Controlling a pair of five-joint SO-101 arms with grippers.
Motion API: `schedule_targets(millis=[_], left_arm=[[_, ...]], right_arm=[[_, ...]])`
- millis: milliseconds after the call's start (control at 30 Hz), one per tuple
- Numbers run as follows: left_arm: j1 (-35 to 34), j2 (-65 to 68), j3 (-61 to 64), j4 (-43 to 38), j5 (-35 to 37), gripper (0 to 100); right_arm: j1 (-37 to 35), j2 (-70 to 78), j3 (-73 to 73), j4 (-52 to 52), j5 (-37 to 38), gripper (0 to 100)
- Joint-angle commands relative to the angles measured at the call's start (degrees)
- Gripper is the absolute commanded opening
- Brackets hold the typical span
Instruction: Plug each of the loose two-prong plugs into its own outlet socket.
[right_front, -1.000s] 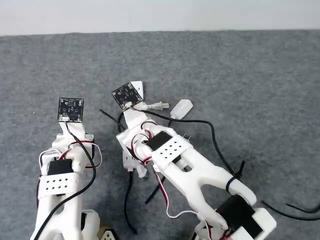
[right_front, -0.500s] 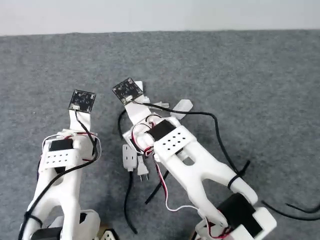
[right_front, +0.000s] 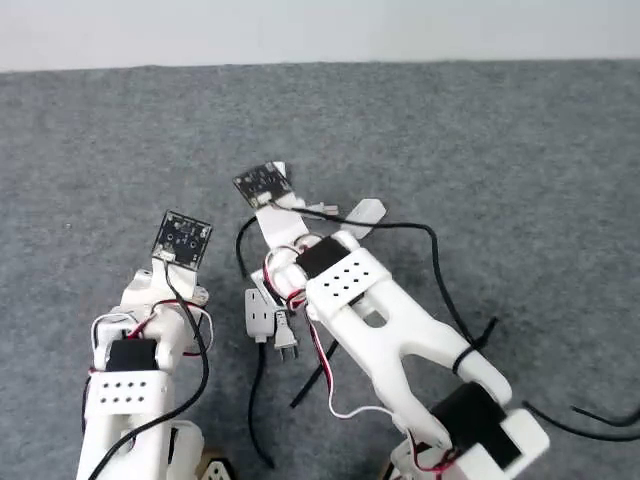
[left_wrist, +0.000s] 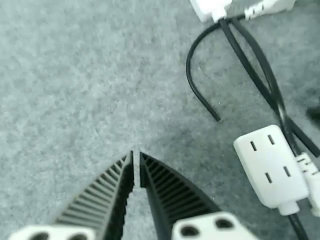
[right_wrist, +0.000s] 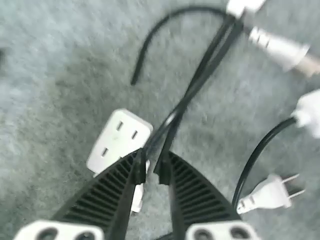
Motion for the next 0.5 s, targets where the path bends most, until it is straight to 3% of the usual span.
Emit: schedule_targets(millis=[0,333,467], left_arm=[[0.1,-1.3,-0.5,0.5,-0.6,2],[0.1,-0.6,-0.7,0.4,-0.6,2],[0.1,-0.6,-0.7,0.4,-0.7,2]], right_arm=[[1.1,1.7,-0.2,-2.9,-1.4,4.1],[-2.3,7.3,-0.2,-1.3,-1.0,4.6],[-3.8,7.5,0.1,-0.5,-1.3,14.8]])
